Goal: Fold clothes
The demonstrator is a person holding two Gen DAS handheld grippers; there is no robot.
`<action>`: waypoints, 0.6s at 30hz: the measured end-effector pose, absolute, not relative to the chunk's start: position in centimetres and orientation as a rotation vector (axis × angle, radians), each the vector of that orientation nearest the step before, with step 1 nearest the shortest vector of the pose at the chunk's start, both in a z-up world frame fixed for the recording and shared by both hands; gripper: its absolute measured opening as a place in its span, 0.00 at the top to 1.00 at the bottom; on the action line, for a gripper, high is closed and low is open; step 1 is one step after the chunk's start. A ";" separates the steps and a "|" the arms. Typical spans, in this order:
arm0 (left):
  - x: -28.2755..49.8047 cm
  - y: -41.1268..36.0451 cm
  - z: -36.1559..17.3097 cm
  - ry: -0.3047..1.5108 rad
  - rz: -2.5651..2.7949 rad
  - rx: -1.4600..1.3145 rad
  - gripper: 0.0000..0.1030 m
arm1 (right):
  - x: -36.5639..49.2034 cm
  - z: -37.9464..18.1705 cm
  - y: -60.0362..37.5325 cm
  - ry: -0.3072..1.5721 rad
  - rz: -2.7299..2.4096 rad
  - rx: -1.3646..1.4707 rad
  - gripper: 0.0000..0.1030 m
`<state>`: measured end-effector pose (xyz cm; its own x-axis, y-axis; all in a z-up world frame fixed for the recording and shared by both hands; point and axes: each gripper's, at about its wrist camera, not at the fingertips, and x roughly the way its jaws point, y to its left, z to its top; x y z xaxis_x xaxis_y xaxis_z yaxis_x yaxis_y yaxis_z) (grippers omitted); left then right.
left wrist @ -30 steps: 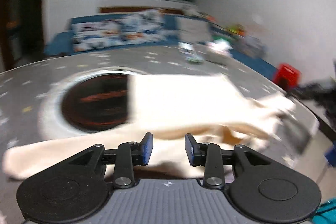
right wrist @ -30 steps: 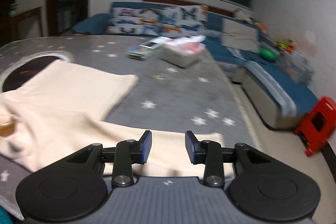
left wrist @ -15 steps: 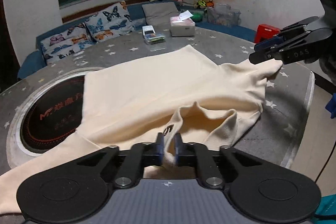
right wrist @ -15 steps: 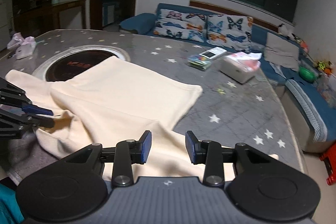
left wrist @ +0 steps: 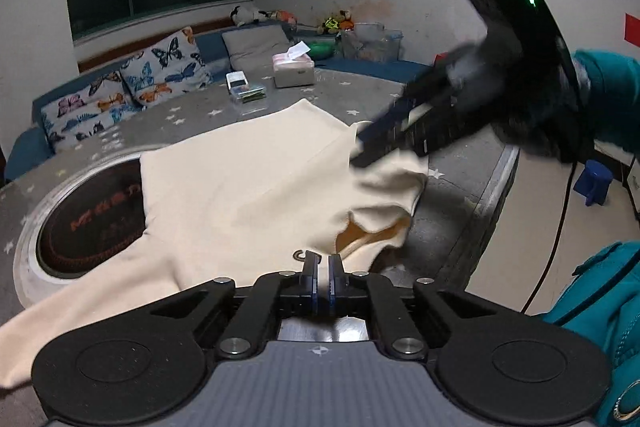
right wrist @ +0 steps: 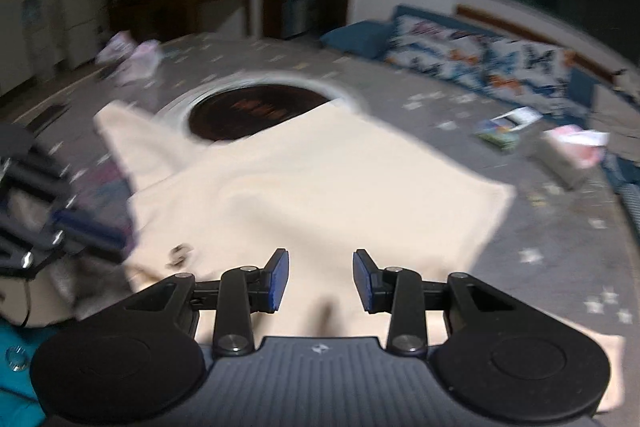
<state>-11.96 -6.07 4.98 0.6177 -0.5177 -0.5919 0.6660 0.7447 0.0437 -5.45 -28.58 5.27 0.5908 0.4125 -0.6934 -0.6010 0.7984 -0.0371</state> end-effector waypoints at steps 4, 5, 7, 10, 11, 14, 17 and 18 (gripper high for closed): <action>-10.3 -5.9 6.1 0.556 -0.641 0.232 0.92 | -6.4 3.4 -26.5 0.803 0.696 -0.304 0.68; -9.5 -6.0 6.2 0.559 -0.628 0.219 0.92 | -6.7 3.1 -26.3 0.820 0.721 -0.308 0.68; -8.0 -6.7 5.9 0.572 -0.611 0.202 0.92 | -7.5 2.8 -25.9 0.836 0.754 -0.330 0.67; -6.0 -8.1 5.0 0.602 -0.607 0.184 0.92 | -8.4 3.1 -26.2 0.863 0.790 -0.325 0.67; -5.5 -8.6 4.5 0.612 -0.608 0.180 0.92 | -8.5 3.3 -26.5 0.871 0.796 -0.323 0.67; -4.3 -9.7 3.2 0.647 -0.623 0.166 0.92 | -8.6 4.3 -27.6 0.868 0.786 -0.308 0.67; -4.5 -10.1 2.2 0.678 -0.658 0.171 0.92 | -8.2 5.5 -29.1 0.841 0.739 -0.281 0.67; -4.7 -10.2 2.0 0.680 -0.668 0.178 0.92 | -7.7 5.9 -29.8 0.825 0.704 -0.266 0.67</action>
